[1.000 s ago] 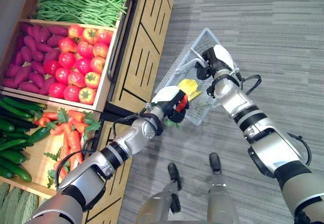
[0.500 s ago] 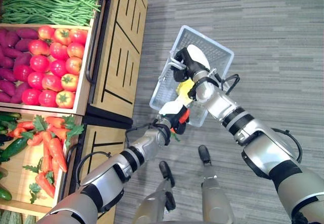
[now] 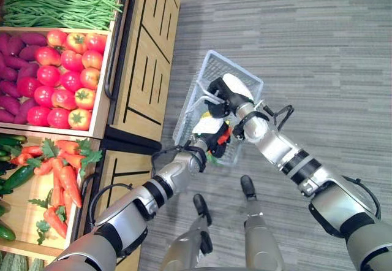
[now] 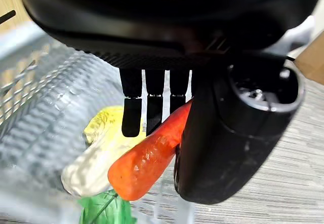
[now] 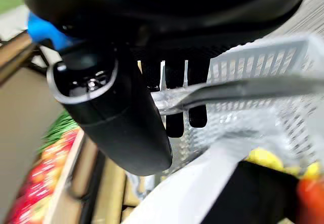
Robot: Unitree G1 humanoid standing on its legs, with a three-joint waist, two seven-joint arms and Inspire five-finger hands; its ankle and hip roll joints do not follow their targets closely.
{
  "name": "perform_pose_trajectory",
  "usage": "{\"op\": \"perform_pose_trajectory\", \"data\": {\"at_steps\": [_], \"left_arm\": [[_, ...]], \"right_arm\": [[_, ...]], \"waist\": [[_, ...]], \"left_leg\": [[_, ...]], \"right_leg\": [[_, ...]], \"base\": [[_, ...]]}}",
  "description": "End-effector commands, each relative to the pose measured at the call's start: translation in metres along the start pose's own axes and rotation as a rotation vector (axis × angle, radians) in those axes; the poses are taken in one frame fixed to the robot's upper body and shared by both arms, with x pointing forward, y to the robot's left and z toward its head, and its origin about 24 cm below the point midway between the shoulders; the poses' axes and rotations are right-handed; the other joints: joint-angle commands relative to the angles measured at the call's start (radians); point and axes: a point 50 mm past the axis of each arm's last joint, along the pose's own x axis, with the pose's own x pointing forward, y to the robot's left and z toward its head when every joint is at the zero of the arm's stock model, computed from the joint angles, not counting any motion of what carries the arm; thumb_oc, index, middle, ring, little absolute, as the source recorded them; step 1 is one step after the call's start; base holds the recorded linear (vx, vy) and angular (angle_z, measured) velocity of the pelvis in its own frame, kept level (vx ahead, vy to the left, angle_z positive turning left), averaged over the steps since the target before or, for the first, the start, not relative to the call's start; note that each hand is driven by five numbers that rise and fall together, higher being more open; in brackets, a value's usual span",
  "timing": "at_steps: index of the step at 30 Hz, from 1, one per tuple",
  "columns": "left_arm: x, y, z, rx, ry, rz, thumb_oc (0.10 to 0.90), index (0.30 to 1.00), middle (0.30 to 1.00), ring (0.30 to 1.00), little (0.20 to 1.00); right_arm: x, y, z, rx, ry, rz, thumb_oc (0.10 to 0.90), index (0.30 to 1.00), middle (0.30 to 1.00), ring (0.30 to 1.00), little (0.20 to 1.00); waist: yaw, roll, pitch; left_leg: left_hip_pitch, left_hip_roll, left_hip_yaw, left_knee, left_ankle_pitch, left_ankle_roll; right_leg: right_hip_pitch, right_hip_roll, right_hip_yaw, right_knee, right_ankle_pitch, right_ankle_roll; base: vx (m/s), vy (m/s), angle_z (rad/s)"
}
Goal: Get the vegetables into the basket
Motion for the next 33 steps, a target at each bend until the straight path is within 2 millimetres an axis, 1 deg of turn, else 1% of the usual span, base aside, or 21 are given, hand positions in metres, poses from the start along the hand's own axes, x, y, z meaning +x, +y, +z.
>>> {"op": "perform_pose_trajectory", "data": {"at_steps": [1, 2, 3, 4, 6, 9, 10, 11, 12, 15, 20, 23, 25, 27, 29, 31, 33], "left_arm": [[0.013, 0.015, -0.011, 0.103, 0.061, 0.047, 0.400, 0.300, 0.300, 0.300, 0.300], [0.012, 0.011, -0.017, 0.103, 0.089, 0.033, 0.400, 0.300, 0.300, 0.300, 0.300], [0.013, 0.011, -0.016, 0.103, 0.088, 0.033, 0.400, 0.300, 0.300, 0.300, 0.300], [0.012, 0.009, -0.021, 0.118, 0.109, 0.020, 0.400, 0.300, 0.300, 0.300, 0.300], [0.012, 0.007, -0.027, 0.132, 0.132, 0.008, 0.400, 0.300, 0.300, 0.300, 0.300], [0.011, 0.002, -0.034, 0.148, 0.163, -0.016, 0.400, 0.300, 0.300, 0.300, 0.300], [0.010, 0.001, -0.036, 0.161, 0.172, -0.026, 0.420, 0.327, 0.327, 0.327, 0.327], [0.009, 0.001, -0.040, 0.168, 0.184, -0.028, 0.498, 0.437, 0.437, 0.437, 0.437], [0.010, 0.002, -0.039, 0.163, 0.182, -0.023, 0.900, 1.000, 1.000, 1.000, 1.000], [0.009, -0.001, -0.040, 0.163, 0.185, -0.034, 0.900, 1.000, 1.000, 1.000, 1.000], [0.009, -0.002, -0.036, 0.168, 0.167, -0.032, 0.900, 1.000, 1.000, 1.000, 1.000], [0.011, 0.000, -0.028, 0.166, 0.132, -0.024, 0.900, 1.000, 1.000, 1.000, 1.000], [0.012, 0.001, -0.023, 0.161, 0.110, -0.018, 0.900, 1.000, 1.000, 1.000, 1.000], [0.012, 0.000, -0.018, 0.146, 0.092, -0.015, 0.900, 1.000, 1.000, 1.000, 1.000], [0.012, -0.001, -0.012, 0.142, 0.065, -0.018, 0.900, 1.000, 1.000, 1.000, 1.000], [0.012, 0.000, -0.006, 0.135, 0.030, -0.016, 0.900, 1.000, 1.000, 1.000, 1.000], [0.009, -0.003, -0.003, 0.106, 0.009, -0.023, 0.900, 1.000, 1.000, 1.000, 1.000]], "right_arm": [[-0.003, -0.020, 0.134, 0.140, -0.615, -0.064, 0.400, 0.300, 0.300, 0.300, 0.300], [-0.007, -0.020, 0.137, 0.157, -0.640, -0.051, 0.400, 0.300, 0.300, 0.300, 0.300], [-0.007, -0.020, 0.137, 0.156, -0.639, -0.051, 0.400, 0.300, 0.300, 0.300, 0.300], [-0.014, -0.018, 0.141, 0.193, -0.674, -0.018, 0.400, 0.300, 0.300, 0.300, 0.300], [-0.021, -0.013, 0.146, 0.235, -0.715, 0.036, 0.400, 0.300, 0.300, 0.300, 0.300], [-0.027, -0.011, 0.150, 0.262, -0.748, 0.080, 0.400, 0.300, 0.300, 0.300, 0.300], [-0.028, -0.011, 0.150, 0.261, -0.749, 0.084, 0.400, 0.300, 0.300, 0.300, 0.300], [-0.028, -0.010, 0.150, 0.257, -0.752, 0.090, 0.400, 0.300, 0.300, 0.300, 0.300], [-0.028, -0.010, 0.150, 0.255, -0.751, 0.091, 0.400, 0.300, 0.300, 0.300, 0.300], [-0.028, -0.011, 0.151, 0.238, -0.752, 0.082, 0.400, 0.300, 0.300, 0.300, 0.300], [-0.027, -0.013, 0.150, 0.212, -0.752, 0.058, 0.400, 0.300, 0.300, 0.300, 0.300], [-0.024, -0.013, 0.146, 0.190, -0.728, 0.042, 0.400, 0.300, 0.300, 0.300, 0.300], [-0.019, -0.013, 0.140, 0.156, -0.691, 0.019, 0.400, 0.300, 0.300, 0.300, 0.300], [-0.013, -0.009, 0.132, 0.155, -0.641, 0.023, 0.400, 0.300, 0.300, 0.300, 0.300], [-0.002, -0.008, 0.118, 0.069, -0.559, -0.010, 0.400, 0.300, 0.300, 0.300, 0.300], [0.004, -0.007, 0.106, 0.044, -0.491, -0.026, 0.400, 0.300, 0.300, 0.300, 0.300], [0.011, -0.004, 0.087, 0.039, -0.400, -0.038, 0.400, 0.300, 0.300, 0.300, 0.300]], "waist": [[-0.013, -0.028, -0.050], [-0.017, -0.031, -0.049], [-0.016, -0.030, -0.050], [-0.021, -0.034, -0.049], [-0.024, -0.037, -0.048], [-0.027, -0.042, -0.047], [-0.028, -0.042, -0.047], [-0.028, -0.043, -0.047], [-0.028, -0.043, -0.047], [-0.027, -0.044, -0.048], [-0.027, -0.045, -0.049], [-0.026, -0.046, -0.049], [-0.025, -0.046, -0.050], [-0.024, -0.048, -0.050], [-0.022, -0.049, -0.052], [-0.019, -0.053, -0.056], [-0.015, -0.059, -0.064]], "left_leg": [[0.039, -0.006, 0.013, 0.006, -0.105, -0.023], [0.039, -0.005, 0.015, 0.006, -0.106, -0.023], [0.039, -0.005, 0.016, 0.006, -0.106, -0.023], [0.040, -0.005, 0.017, 0.006, -0.106, -0.023], [0.041, -0.005, 0.019, 0.006, -0.106, -0.024], [0.042, -0.004, 0.024, 0.006, -0.107, -0.024], [0.043, -0.004, 0.027, 0.006, -0.107, -0.024], [0.044, -0.003, 0.029, 0.006, -0.107, -0.024], [0.044, -0.004, 0.029, 0.006, -0.107, -0.024], [0.045, -0.004, 0.029, 0.006, -0.106, -0.025], [0.045, -0.004, 0.030, 0.006, -0.107, -0.024], [0.046, -0.003, 0.028, 0.006, -0.108, -0.024], [0.049, -0.003, 0.028, 0.006, -0.108, -0.024], [0.051, -0.002, 0.026, 0.006, -0.109, -0.023], [0.056, -0.001, 0.023, 0.006, -0.111, -0.021], [0.064, 0.000, 0.018, 0.006, -0.114, -0.021], [0.075, 0.001, 0.009, 0.006, -0.118, -0.019]], "right_leg": [[0.060, -0.020, -0.016, -0.002, -0.093, 0.019], [0.059, -0.020, -0.014, -0.002, -0.093, 0.019], [0.059, -0.020, -0.013, -0.002, -0.093, 0.019], [0.059, -0.018, -0.011, -0.002, -0.092, 0.019], [0.058, -0.017, -0.009, -0.002, -0.092, 0.020], [0.057, -0.017, -0.006, -0.001, -0.093, 0.019], [0.057, -0.017, -0.005, -0.001, -0.093, 0.020], [0.057, -0.017, -0.004, 0.000, -0.092, 0.020], [0.056, -0.017, -0.002, 0.001, -0.092, 0.020], [0.057, -0.016, -0.001, 0.000, -0.092, 0.019], [0.057, -0.016, -0.003, 0.001, -0.092, 0.020], [0.057, -0.016, -0.004, 0.002, -0.093, 0.019], [0.059, -0.015, -0.003, 0.003, -0.094, 0.020], [0.064, -0.015, -0.005, 0.004, -0.096, 0.019], [0.069, -0.014, -0.008, 0.005, -0.099, 0.019], [0.079, -0.012, -0.012, 0.007, -0.102, 0.019], [0.095, -0.012, -0.021, 0.007, -0.108, 0.017]], "base": [[0.00, 0.000, 0.00], [0.00, 0.001, -0.04], [0.00, -0.002, -0.05], [0.00, -0.005, -0.05], [0.00, 0.000, 0.00], [0.00, -0.004, -0.03], [0.00, -0.003, -0.03], [0.00, 0.001, -0.03], [0.00, 0.000, 0.00], [0.00, 0.000, 0.00], [0.00, 0.000, 0.00], [0.00, 0.000, 0.00], [0.00, 0.000, 0.00], [0.00, 0.000, 0.00], [0.00, 0.000, 0.00], [-0.02, 0.006, 0.04], [-0.02, 0.007, 0.06]]}}
